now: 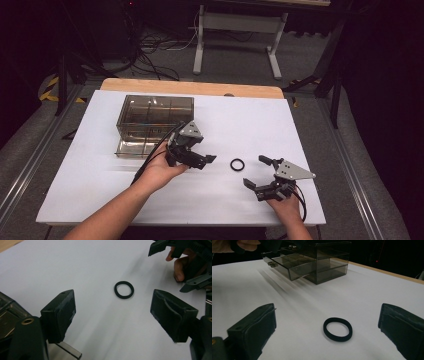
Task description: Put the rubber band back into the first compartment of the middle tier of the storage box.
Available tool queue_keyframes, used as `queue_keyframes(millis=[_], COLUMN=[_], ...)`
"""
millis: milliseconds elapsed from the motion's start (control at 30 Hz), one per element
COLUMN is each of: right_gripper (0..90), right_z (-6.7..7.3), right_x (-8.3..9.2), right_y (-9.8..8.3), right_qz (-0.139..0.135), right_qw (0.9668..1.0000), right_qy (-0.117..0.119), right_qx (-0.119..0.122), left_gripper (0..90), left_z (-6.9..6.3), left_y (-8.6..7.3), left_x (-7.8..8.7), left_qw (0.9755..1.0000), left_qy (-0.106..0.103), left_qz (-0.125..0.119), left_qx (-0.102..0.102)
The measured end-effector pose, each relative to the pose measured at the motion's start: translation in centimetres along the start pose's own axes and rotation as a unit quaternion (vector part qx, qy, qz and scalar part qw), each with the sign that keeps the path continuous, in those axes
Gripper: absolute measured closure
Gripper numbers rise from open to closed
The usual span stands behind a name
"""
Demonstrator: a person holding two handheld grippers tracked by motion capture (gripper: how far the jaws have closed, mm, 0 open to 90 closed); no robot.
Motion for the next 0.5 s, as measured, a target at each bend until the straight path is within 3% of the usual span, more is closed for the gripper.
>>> queue_keyframes(millis=[300, 500], right_gripper=[2.0, 2.0], right_z=[0.0, 0.0], right_x=[0.0, 0.1], right_y=[0.0, 0.0], right_qz=[0.000, 0.000], right_qw=[1.0000, 1.0000], right_qy=[0.002, 0.002], right_qx=[0.000, -0.002], left_gripper=[25.1, 27.5], left_z=[-0.4, -0.8], left_y=[-0.5, -0.9], left_x=[-2.5, -4.5], left_qw=[0.9998, 0.9998], left_qy=[0.017, 0.008], left_qz=[0.000, 0.007], left_qx=[0.000, 0.014])
Point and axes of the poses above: each handheld gripper's, and its own axes: x roughly backward along the jaws, y roughly out of its top, z roughly to its left, the point moved 1 cm from there along -x, roughly forward along the jaws, and after that the axes turned 11 degrees about -z, right-handed, at the moved point
